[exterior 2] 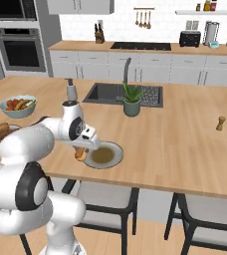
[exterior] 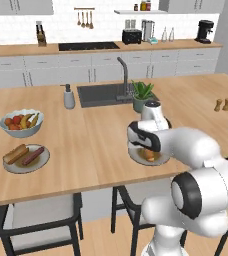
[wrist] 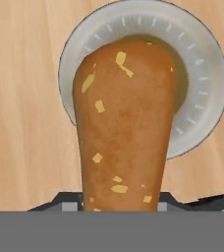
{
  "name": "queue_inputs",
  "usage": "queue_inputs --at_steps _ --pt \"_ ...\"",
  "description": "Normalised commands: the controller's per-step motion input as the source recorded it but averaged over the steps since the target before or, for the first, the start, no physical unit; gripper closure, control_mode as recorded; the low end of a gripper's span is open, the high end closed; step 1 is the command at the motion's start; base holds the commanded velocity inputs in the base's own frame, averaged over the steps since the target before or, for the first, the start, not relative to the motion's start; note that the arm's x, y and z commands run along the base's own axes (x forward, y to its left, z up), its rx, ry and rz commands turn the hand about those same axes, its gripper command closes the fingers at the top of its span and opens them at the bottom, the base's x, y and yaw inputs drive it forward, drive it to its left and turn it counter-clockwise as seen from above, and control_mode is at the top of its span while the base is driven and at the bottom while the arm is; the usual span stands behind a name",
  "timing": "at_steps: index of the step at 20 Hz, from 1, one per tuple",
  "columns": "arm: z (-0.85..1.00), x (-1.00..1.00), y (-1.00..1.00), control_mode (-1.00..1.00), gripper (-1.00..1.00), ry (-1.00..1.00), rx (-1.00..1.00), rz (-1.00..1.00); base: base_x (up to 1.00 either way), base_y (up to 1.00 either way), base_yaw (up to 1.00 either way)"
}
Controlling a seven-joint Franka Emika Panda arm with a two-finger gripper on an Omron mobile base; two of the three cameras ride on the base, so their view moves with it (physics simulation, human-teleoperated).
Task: Place one bun and one sausage from the bowl on each plate.
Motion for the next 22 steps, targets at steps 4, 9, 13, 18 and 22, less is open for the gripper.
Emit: queue_inputs --at_steps 4,9,13,18,22 --pt "-0.26 0.91 -0.1 -1.0 1.0 0.04 0.0 -0.08 0.0 0.0 0.0" --pt "-0.57 0.44 -0.16 -1.0 1.0 0.01 0.0 -0.06 0.0 0.0 0.0" --pt "-0.53 0.42 -0.15 -1.0 1.0 0.0 0.0 -0.05 0.0 0.0 0.0" --pt "-0.21 0.13 -0.02 -1.0 -1.0 0.0 0.0 -0.03 0.0 0.0 0.0" --pt "0.04 0.0 -0.01 -1.0 -1.0 -0.03 0.0 0.0 0.0 0.0 0.0"
